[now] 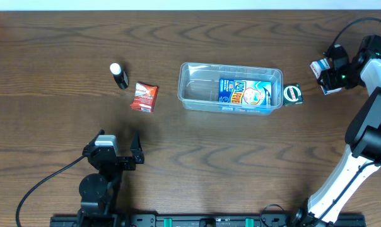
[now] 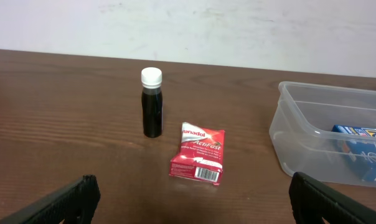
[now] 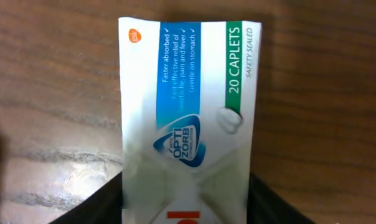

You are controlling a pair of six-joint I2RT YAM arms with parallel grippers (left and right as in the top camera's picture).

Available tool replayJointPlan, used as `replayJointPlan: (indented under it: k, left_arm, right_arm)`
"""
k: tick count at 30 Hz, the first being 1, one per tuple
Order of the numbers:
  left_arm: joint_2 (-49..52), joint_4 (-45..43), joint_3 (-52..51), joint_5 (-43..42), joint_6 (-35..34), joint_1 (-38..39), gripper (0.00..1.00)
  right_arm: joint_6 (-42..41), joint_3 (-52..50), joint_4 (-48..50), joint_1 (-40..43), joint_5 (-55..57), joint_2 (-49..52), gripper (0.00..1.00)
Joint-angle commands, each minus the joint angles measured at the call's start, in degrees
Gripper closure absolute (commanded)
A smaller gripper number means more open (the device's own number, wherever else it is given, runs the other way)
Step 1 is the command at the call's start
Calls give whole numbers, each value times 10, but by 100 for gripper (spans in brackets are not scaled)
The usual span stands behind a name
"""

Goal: Pack container
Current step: 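Grasp the white Panadol caplet box with the right gripper, then lift the white box and carry it over the container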

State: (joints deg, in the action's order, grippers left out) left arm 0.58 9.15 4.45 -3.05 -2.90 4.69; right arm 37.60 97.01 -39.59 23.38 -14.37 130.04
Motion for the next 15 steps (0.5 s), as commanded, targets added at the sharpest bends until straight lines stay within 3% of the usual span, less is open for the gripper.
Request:
replayJointPlan:
  k: [1,8,15]
  left_arm:
    - [-3,6,-16,-4,7,1,2]
    - [-3,6,-16,-4,7,1,2]
    - [-3,6,-16,-4,7,1,2]
  right_arm:
    - [-16,4,2,0,-7,8,51]
    - [-31,5,0,0,-7,2,54]
    - [-54,20,-12,-9,-26,-68,56]
